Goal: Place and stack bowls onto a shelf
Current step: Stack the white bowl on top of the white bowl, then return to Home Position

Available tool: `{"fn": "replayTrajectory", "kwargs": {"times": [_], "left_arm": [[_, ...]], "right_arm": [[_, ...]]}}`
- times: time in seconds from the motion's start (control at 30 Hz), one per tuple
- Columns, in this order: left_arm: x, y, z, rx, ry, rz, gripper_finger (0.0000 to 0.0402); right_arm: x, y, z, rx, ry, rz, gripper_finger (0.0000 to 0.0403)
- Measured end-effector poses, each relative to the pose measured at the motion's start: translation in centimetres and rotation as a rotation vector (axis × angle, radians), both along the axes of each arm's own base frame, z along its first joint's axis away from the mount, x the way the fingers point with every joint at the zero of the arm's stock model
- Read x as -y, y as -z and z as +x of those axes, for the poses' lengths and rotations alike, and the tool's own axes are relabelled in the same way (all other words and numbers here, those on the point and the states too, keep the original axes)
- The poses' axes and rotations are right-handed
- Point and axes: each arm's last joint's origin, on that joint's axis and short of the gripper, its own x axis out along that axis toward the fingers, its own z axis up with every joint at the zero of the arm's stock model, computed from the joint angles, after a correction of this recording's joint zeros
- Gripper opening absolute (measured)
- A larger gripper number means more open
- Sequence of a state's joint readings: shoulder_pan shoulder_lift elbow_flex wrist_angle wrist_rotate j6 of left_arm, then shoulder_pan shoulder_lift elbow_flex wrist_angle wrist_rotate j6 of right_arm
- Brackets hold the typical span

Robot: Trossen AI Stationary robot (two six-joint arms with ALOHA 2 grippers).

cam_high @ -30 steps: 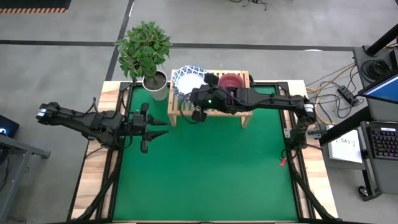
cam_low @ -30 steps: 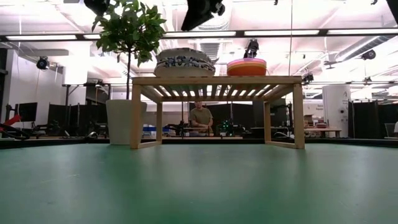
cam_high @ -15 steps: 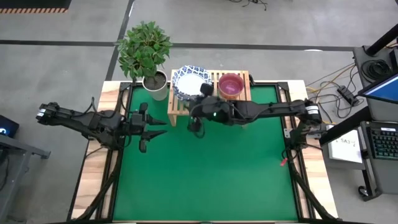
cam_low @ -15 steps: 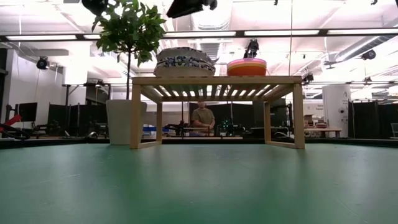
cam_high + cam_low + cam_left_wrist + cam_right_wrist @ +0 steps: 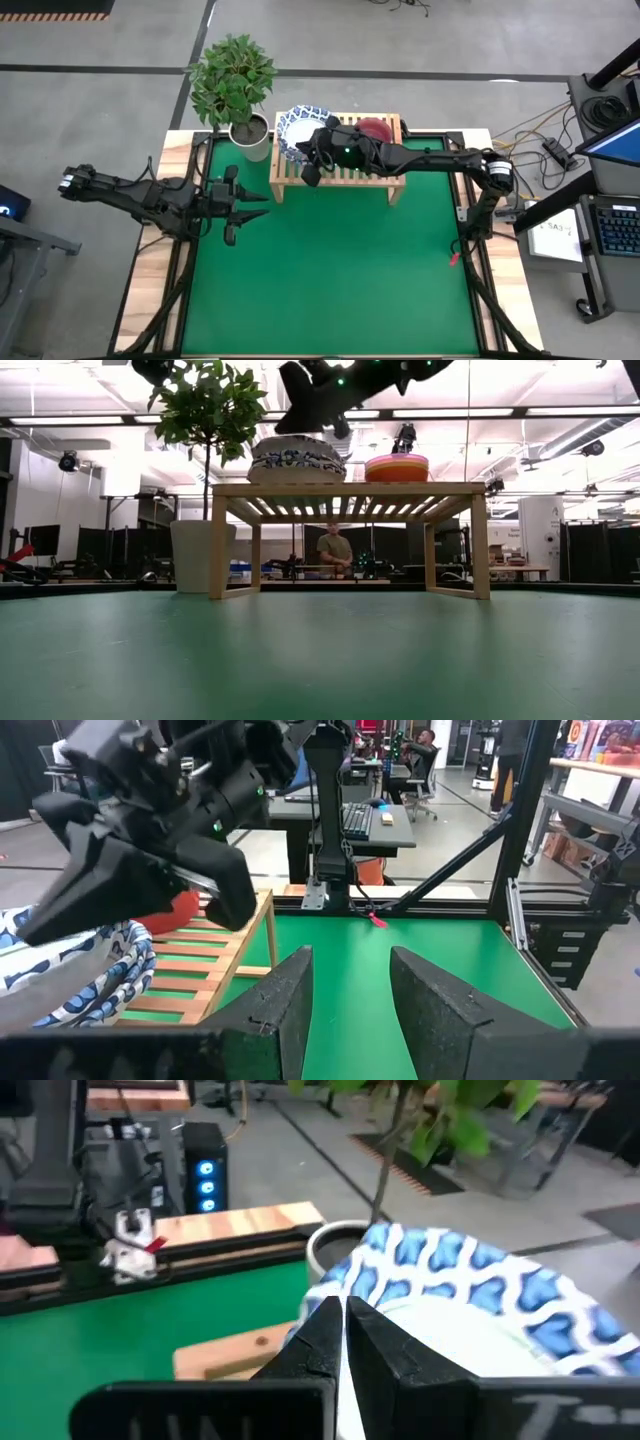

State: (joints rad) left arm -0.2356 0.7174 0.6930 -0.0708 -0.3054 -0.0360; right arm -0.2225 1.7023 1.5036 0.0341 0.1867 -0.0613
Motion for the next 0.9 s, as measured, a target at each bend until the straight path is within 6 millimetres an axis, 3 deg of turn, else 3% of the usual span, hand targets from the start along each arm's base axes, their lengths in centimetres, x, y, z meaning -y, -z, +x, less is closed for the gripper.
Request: {"fn": "replayTrajectory", "kwargs": {"times": [0.33,0.53,0.67,0.8,0.9], "left_arm": [[0.0,0.0,0.0,0.001,0.0,0.0,0.0119],[0.0,0.3,-0.2,-0.037,0.0,0.003,0.0119],[-0.1,0.7,-0.6,-0.071,0.003,0.01,0.0119],[-0.2,1.7,-1.2,-0.076,0.011,0.035,0.0119],[-0.4,1.9,-2.1,-0.026,0.011,0.032,0.0119]], "right_arm": [[0.0,2.1,-0.2,-0.048,0.006,0.045,0.0009],[-1.5,-0.3,-1.5,-0.028,-0.027,0.013,0.0009],[-5.0,-2.2,-3.9,-0.03,-0.126,-0.057,0.0009],[-8.3,-1.7,-7.9,-0.046,-0.229,-0.094,0.0008],[-9.5,-1.0,-11.5,-0.011,-0.256,-0.077,0.0008]]}}
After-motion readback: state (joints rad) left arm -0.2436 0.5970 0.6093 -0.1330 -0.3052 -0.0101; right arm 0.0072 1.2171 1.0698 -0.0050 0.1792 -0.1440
